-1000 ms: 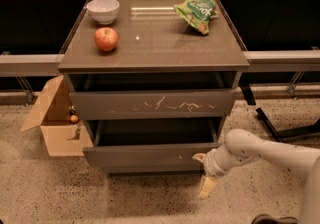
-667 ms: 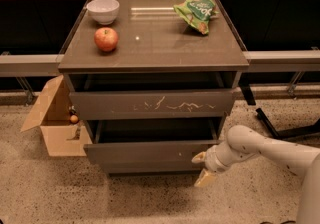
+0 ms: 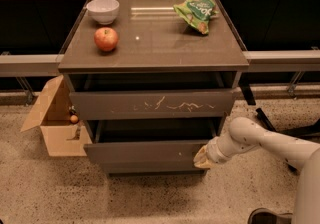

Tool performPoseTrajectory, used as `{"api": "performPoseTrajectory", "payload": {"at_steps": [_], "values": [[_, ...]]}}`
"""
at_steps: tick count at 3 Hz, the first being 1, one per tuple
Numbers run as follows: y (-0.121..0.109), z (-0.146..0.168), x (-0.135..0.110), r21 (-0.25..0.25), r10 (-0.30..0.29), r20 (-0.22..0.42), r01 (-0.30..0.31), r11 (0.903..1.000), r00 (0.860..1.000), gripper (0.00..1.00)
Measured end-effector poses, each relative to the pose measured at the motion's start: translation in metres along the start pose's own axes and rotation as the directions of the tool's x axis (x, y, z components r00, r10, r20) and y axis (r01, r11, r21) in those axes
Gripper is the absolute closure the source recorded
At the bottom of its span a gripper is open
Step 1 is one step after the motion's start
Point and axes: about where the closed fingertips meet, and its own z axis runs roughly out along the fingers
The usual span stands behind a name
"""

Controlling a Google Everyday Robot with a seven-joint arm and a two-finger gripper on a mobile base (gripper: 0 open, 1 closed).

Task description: Close middle drawer

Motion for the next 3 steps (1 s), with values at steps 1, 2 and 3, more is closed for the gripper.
{"api": "performPoseTrajectory", "payload": {"at_steps": [1,2,3], "values": [[-0.014,-0.005,0.004,0.017,-0.001,-0.002,0.001,0.9998,1.000,0.44],[-0.023,-0.008,0.008,0.027,0.005,-0.005,-0.005,0.9996,1.000,0.20],[-0.026,-0.012,0.013,0.035,0.011,-0.007,-0.010,0.9993,1.000,0.00]]}}
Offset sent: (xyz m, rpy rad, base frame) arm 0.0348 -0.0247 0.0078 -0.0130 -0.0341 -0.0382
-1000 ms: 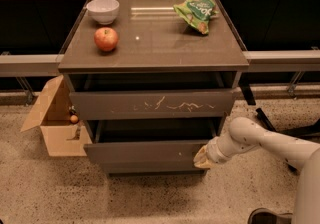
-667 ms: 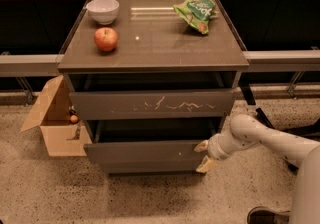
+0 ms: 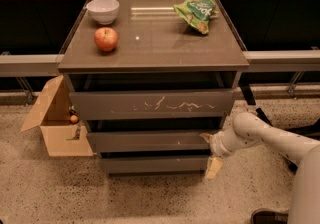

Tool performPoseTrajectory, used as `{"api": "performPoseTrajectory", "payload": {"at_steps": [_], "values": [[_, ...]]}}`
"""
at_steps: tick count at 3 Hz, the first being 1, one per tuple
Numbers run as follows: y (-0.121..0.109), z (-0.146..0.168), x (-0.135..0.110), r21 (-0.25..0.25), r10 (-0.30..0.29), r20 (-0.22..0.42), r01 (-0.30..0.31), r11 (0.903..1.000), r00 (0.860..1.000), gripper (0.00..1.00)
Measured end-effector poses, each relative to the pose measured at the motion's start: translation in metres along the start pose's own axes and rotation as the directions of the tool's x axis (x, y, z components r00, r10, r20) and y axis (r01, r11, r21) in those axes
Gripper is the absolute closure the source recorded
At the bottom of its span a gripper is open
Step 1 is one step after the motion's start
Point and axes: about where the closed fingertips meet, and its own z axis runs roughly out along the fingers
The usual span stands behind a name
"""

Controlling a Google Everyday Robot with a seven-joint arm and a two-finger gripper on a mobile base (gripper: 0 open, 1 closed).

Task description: Close middle drawer

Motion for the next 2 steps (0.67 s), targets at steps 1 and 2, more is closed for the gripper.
{"api": "performPoseTrajectory", "payload": {"at_steps": [1,2], "values": [[-0.001,-0.001,0.002,0.002,0.002,0.000,-0.002,1.0000,1.000,0.00],[0.012,-0.028,0.000,-0.023,-0.021,0.028,0.021,0.9995,0.999,0.00]]}}
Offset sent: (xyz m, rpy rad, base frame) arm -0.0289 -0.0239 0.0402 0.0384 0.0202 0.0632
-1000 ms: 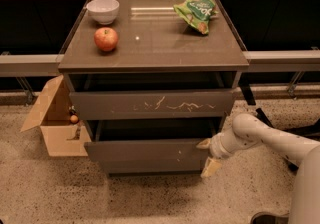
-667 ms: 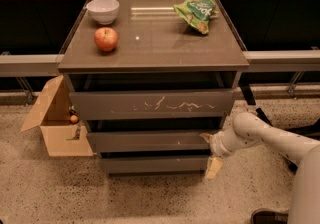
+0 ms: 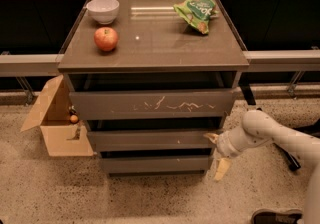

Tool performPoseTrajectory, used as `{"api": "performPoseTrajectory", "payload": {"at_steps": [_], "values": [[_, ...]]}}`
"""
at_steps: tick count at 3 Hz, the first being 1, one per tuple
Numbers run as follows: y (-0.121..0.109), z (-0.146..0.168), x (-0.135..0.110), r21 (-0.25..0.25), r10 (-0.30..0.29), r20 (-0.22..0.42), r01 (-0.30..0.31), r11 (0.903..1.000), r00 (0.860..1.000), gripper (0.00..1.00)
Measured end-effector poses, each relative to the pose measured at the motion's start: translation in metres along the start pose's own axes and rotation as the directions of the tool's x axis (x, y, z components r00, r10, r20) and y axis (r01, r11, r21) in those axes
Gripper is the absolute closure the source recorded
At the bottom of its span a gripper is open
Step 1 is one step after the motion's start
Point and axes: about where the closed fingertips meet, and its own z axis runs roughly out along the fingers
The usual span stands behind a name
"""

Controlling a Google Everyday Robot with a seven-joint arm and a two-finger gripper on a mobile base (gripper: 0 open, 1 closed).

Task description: Close middle drawer

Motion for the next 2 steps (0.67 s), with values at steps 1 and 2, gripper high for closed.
{"api": "performPoseTrajectory", "payload": {"at_steps": [1,2], "values": [[0.021,-0.045,0.006,-0.039,-0.018,0.053,0.020,0.9991,0.998,0.00],[0.056,-0.095,0.006,-0.107,-0.061,0.074,0.069,0.9919,0.995,0.00]]}}
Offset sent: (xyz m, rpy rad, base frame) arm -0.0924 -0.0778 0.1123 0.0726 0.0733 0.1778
